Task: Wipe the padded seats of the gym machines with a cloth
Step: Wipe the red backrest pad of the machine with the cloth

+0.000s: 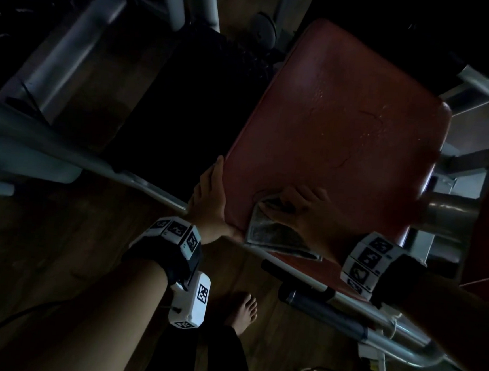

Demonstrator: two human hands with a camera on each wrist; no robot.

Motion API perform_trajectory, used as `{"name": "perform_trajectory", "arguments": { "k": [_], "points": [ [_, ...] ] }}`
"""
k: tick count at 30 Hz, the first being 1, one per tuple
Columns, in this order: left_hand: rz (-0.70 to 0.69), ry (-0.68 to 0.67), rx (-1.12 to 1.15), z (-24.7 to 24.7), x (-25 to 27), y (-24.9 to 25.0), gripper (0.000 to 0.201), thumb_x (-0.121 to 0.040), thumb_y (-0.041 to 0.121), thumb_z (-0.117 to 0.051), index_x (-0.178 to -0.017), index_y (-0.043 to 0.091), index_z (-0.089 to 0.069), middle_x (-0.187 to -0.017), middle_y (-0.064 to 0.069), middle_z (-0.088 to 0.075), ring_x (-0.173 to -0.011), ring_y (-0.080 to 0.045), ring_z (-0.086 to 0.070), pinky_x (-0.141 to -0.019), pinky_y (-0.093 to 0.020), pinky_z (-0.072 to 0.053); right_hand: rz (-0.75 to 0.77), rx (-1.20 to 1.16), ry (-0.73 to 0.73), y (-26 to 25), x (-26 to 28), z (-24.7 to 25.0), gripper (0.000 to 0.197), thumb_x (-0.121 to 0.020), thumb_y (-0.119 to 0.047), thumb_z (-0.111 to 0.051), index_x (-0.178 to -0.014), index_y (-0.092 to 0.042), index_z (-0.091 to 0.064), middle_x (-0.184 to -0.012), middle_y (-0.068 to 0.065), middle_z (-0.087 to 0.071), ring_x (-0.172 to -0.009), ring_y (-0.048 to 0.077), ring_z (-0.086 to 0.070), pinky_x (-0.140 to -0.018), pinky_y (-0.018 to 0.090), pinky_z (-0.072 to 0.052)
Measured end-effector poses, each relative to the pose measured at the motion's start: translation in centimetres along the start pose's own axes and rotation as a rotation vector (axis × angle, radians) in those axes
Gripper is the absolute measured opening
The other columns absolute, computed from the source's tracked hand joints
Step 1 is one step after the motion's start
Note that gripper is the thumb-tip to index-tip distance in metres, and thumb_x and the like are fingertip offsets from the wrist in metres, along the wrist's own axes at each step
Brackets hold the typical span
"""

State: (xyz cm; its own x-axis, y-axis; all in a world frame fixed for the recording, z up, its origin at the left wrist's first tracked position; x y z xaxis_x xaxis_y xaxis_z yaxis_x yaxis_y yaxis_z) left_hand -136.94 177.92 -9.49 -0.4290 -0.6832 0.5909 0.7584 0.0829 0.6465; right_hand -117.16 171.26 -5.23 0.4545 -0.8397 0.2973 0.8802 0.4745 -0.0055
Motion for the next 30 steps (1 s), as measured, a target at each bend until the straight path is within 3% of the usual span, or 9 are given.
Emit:
{"name": "perform_trajectory", "arguments": {
  "k": [4,7,11,18,24,27,30],
  "points": [
    [0.005,-0.042,0.053,0.2,-0.1,-0.2,0.163,-0.042,0.021,-0.097,-0.145,0.041,0.028,-0.154,0.011,0.007,-0.143,-0.031,-0.01,-0.112,-0.059,-0.026,0.011,-0.017,0.02,-0.2,-1.3,0.6,0.058,-0.079,-0.019,-0.046,-0.135,-0.03,-0.05,-0.117,0.011,-0.052,-0.106,0.031,-0.046,-0.086,0.045,-0.041],
    [-0.002,-0.1,0.066,0.4,-0.4,-0.5,0.159,-0.048,0.02,-0.095,-0.144,0.041,0.029,-0.154,0.011,0.01,-0.145,-0.028,-0.006,-0.115,-0.056,-0.022,-0.006,-0.024,0.052,-0.7,-0.3,0.2,0.058,-0.08,-0.017,-0.048,-0.137,-0.029,-0.048,-0.115,0.01,-0.048,-0.102,0.03,-0.048,-0.085,0.044,-0.042],
    [-0.011,-0.175,0.049,0.6,-0.9,-0.9,0.156,-0.053,0.025,-0.094,-0.138,0.044,0.036,-0.154,0.01,0.015,-0.146,-0.025,-0.001,-0.117,-0.055,-0.019,0.008,-0.031,0.011,-1.3,0.6,-0.1,0.057,-0.083,-0.019,-0.039,-0.139,-0.029,-0.047,-0.118,0.01,-0.053,-0.101,0.03,-0.05,-0.083,0.043,-0.043],
    [-0.007,-0.187,0.064,0.7,-0.8,-0.9,0.152,-0.059,0.018,-0.091,-0.139,0.043,0.036,-0.154,0.01,0.015,-0.147,-0.023,-0.001,-0.118,-0.051,-0.019,-0.128,-0.012,0.014,-0.6,-1.5,0.8,0.069,-0.074,-0.017,-0.057,-0.141,-0.027,-0.046,-0.123,0.015,-0.053,-0.104,0.036,-0.051,-0.079,0.047,-0.046],
    [-0.004,-0.185,0.081,0.7,-0.8,-0.8,0.152,-0.058,0.018,-0.092,-0.136,0.046,0.036,-0.154,0.01,0.014,-0.147,-0.023,-0.001,-0.118,-0.048,-0.019,0.0,-0.052,0.04,-1.5,0.1,0.5,0.06,-0.078,-0.022,-0.051,-0.137,-0.024,-0.051,-0.118,0.011,-0.054,-0.098,0.032,-0.057,-0.081,0.044,-0.049],
    [-0.009,-0.197,0.077,0.8,-0.8,-0.9,0.152,-0.059,0.018,-0.091,-0.134,0.047,0.037,-0.155,0.009,0.015,-0.147,-0.022,0.001,-0.118,-0.048,-0.017,-0.095,-0.069,0.003,-0.4,0.2,0.6,0.066,-0.073,-0.021,-0.061,-0.138,-0.027,-0.051,-0.121,0.013,-0.057,-0.099,0.036,-0.058,-0.079,0.047,-0.049],
    [-0.013,-0.204,0.075,0.8,-0.9,-0.9,0.151,-0.061,0.016,-0.09,-0.135,0.045,0.038,-0.155,0.008,0.017,-0.147,-0.021,0.0,-0.118,-0.046,-0.018,-0.183,-0.083,-0.022,-0.4,-0.9,0.7,0.065,-0.078,-0.02,-0.056,-0.142,-0.026,-0.045,-0.127,0.014,-0.053,-0.106,0.037,-0.054,-0.083,0.047,-0.045]
  ]
}}
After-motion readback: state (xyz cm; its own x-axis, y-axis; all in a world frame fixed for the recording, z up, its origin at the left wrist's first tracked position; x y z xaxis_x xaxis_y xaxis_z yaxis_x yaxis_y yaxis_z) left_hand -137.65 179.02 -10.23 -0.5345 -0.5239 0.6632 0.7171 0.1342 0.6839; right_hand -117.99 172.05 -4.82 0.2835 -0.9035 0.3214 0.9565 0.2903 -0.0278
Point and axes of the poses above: each hand's wrist, its own x-axis away from the middle knuckle, its own z-axis out of the back of the hand, y = z × x, the point moved 3 cm from there along -x, towards the middle knuckle
